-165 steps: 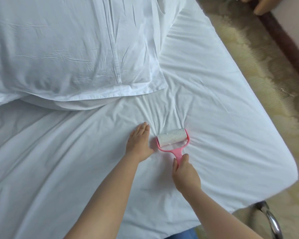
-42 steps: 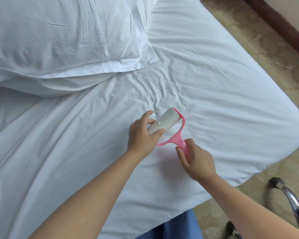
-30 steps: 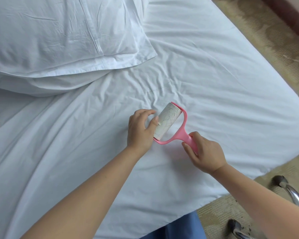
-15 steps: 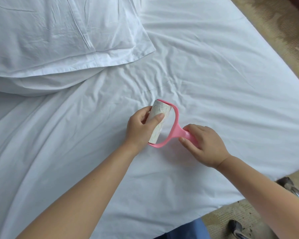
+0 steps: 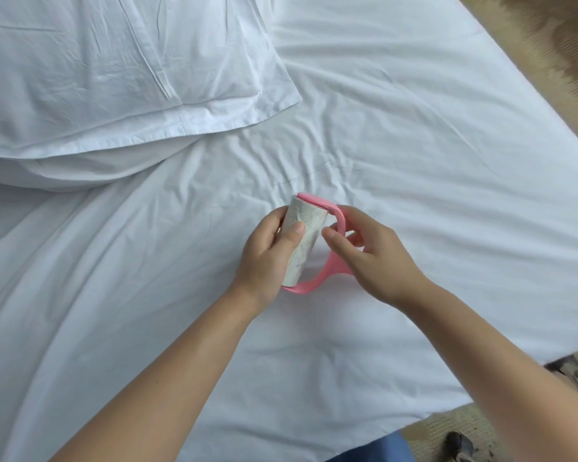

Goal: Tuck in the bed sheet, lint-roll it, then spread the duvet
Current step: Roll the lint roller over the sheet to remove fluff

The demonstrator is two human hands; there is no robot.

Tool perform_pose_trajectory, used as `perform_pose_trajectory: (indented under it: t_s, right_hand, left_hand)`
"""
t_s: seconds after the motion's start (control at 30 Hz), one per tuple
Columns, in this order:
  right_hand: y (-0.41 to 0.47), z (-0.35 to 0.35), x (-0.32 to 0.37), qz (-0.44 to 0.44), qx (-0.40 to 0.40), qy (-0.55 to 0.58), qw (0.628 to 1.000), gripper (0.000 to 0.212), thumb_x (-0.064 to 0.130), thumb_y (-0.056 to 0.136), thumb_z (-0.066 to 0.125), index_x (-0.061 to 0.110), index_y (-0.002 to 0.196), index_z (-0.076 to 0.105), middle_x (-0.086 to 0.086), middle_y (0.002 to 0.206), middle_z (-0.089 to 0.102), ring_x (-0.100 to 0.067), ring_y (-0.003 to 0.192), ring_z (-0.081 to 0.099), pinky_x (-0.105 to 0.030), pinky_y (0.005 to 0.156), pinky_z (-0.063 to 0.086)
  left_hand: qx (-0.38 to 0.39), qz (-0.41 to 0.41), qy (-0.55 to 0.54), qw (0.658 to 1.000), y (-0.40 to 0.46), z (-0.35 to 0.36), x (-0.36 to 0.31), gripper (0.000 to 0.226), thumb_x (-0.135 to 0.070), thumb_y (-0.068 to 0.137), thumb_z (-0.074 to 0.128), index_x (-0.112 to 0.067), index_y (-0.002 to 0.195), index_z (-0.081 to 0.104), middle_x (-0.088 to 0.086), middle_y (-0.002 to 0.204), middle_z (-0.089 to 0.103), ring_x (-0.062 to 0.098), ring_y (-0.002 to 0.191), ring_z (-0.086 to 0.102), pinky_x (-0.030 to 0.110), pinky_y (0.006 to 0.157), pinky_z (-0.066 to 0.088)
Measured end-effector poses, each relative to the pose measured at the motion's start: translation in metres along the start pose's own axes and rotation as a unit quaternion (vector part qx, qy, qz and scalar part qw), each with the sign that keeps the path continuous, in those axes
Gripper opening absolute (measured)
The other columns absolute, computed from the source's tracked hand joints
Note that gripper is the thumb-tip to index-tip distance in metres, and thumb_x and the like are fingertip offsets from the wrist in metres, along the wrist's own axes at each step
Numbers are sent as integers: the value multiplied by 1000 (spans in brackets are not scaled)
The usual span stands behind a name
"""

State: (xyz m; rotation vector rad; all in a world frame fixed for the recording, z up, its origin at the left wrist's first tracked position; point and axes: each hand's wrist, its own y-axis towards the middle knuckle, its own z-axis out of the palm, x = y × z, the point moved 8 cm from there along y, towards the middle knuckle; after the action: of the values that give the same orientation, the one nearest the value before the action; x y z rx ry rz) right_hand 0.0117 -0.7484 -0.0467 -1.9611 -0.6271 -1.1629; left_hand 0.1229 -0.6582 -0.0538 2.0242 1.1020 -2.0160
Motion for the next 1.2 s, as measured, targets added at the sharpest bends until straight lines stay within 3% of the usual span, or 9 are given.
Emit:
perform_pose_trajectory:
  t_s: [0.1,0.17,0.27,0.33,0.53,0.83,1.07,1.2]
  right_hand:
    - [8,2,-2,28,2,137,990,18,26,97,53,25,110,65,-3,92,67,-17,68,65,-44,75,57]
    - [11,3,-2,29,13,167,985,18,21,97,53,23,108,68,-6,89,67,-18,67,63,-41,70,57]
    - [13,4,-2,27,26,209,977,21,15,98,52,21,104,71,1,77,63,-13,68,58,-31,64,52]
    - [14,5,-1,34,33,226,973,21,13,97,53,20,102,72,7,71,60,-12,64,55,-26,61,50]
    - [16,4,1,44,41,226,972,19,12,95,56,20,97,73,7,66,57,-15,60,56,-23,57,48]
    - [18,7,4,68,28,246,967,15,14,93,60,20,94,73,10,57,50,-19,60,51,-23,54,48]
    - [18,9,4,65,16,242,968,12,13,91,62,14,92,73,8,57,49,-18,60,48,-19,51,45]
    - [21,10,1,59,9,228,972,12,14,90,63,10,92,74,2,62,48,-17,58,48,-23,54,46]
  left_hand:
    - [9,6,38,999,-2,4,-3,31,-41,82,47,-30,107,62,3,116,52,-13,95,52,4,79,40]
    - [13,5,21,1000,-1,4,-2,26,-40,83,50,-32,101,66,5,112,58,-2,101,57,11,83,45]
    - [13,-15,-20,1000,0,0,5,47,-47,81,54,-16,115,64,17,110,65,21,101,64,33,86,50]
    - [-1,-22,-40,999,1,-3,9,47,-40,84,53,-7,117,60,21,109,65,25,97,64,34,83,51]
    - [-7,-31,-57,998,5,-3,12,41,-35,88,44,-4,109,62,21,102,65,22,91,61,35,82,50]
    - [-7,-29,-48,998,2,-4,13,36,-37,85,46,-15,110,61,4,100,65,12,91,60,26,78,50]
    - [-21,-3,-23,1000,0,-8,12,24,-41,84,54,-26,101,62,-4,95,66,10,84,61,26,74,51]
    - [-36,23,10,999,1,-12,11,34,-55,77,55,-29,99,60,-7,96,63,17,84,60,35,75,52]
